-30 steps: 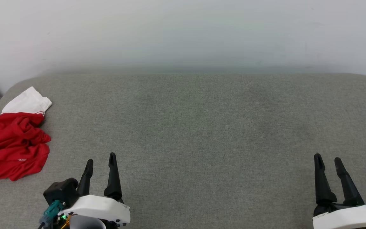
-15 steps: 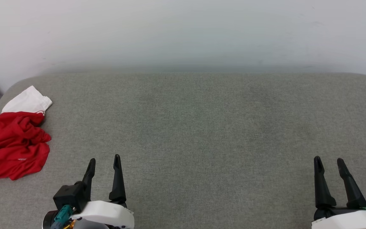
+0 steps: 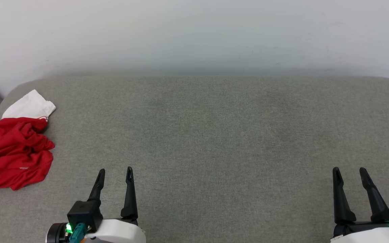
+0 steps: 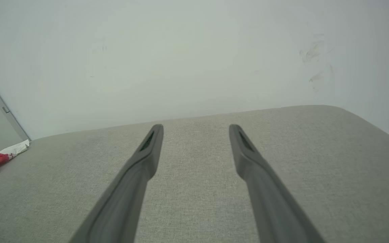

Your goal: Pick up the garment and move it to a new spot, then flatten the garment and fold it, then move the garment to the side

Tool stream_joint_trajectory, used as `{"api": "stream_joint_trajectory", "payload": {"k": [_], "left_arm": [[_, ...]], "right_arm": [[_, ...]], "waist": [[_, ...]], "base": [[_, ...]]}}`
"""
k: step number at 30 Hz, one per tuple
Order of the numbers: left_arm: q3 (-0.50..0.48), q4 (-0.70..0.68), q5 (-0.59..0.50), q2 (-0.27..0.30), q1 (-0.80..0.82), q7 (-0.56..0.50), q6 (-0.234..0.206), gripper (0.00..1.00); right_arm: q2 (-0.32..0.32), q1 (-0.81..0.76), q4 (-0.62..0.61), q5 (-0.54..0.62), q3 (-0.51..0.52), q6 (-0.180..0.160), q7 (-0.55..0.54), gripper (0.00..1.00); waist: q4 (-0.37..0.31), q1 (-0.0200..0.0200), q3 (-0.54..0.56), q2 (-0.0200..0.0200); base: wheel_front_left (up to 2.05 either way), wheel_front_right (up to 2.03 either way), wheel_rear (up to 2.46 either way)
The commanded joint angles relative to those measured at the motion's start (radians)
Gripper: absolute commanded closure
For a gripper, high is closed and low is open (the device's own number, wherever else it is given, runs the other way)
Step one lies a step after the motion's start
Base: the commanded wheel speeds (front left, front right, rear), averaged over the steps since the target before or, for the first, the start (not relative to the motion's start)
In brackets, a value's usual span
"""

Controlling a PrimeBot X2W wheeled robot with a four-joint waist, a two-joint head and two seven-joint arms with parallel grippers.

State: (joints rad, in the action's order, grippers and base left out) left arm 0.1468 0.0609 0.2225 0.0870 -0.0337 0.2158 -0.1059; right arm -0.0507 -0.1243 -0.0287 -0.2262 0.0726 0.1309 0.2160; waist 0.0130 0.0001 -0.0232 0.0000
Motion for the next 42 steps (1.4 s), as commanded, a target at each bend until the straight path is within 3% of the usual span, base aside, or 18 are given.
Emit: {"api": "stream_joint_trajectory", "payload": {"k": [1,24,42], "left_arm": [[-0.001,-0.003,-0.016,0.0,-0.004,0.009,0.001,0.0],[-0.013,0.009,-0.18,-0.024,-0.037,0.051,0.014,0.0],[-0.034,0.026,-0.167,-0.036,-0.039,0.05,0.032,0.0]], "right_arm": [[0.0,-0.01,-0.011,0.018,-0.001,0.0,0.008,0.0],[0.001,-0.046,-0.035,0.159,-0.01,0.0,0.051,0.0],[0.001,-0.049,-0.013,0.067,-0.016,0.0,0.049,0.0]], "waist": [[0.0,-0.0001,0.001,0.0],[0.004,-0.0001,0.009,0.0],[0.005,-0.0001,0.008,0.0]], "base": [[0.0,0.0,0.0],[0.0,0.0,0.0],[0.0,0.0,0.0]]}}
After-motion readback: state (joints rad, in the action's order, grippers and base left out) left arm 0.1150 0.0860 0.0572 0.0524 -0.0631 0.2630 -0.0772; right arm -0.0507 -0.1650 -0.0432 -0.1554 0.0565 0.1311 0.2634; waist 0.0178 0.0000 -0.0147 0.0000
